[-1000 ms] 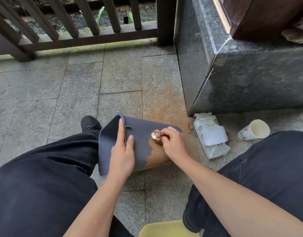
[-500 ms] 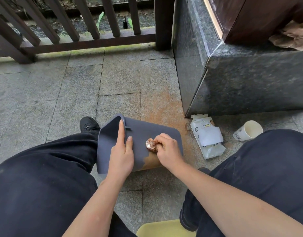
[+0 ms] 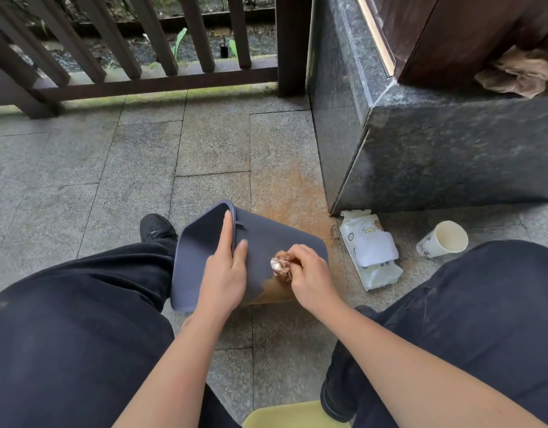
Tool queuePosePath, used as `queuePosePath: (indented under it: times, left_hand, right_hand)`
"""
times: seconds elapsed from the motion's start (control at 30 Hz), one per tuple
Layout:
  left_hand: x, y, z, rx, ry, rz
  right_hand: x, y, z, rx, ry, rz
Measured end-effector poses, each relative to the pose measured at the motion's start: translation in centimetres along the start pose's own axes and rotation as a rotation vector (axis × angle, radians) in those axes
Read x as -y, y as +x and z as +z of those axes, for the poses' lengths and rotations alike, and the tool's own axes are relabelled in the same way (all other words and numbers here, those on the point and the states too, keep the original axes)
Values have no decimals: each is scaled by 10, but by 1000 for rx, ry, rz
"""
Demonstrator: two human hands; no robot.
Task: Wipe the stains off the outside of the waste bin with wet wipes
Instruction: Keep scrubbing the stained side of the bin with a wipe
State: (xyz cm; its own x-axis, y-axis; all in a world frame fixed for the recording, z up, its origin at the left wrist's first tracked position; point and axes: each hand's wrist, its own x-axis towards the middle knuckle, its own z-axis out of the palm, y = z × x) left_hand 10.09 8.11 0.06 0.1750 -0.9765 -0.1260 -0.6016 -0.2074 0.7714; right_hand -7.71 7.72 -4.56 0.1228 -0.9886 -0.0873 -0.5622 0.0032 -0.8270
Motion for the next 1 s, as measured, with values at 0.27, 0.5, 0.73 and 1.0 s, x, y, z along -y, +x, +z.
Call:
queuePosePath:
  times: [0.27,0.5,0.73,1.0]
  left_hand:
    - [2,5,1,-61,-13,-47]
    - [6,3,-1,-99,-48,-93]
    - [4,2,3,-70,-22,-64]
    - [2,1,3,-62,-23,-74]
  right_hand:
    - [-5,17,-28,81,911,625]
    - [-2,17,-38,197,1412,854]
    - [-8,18,-37,213,1442,884]
    - [-16,25,-36,87,1241,852]
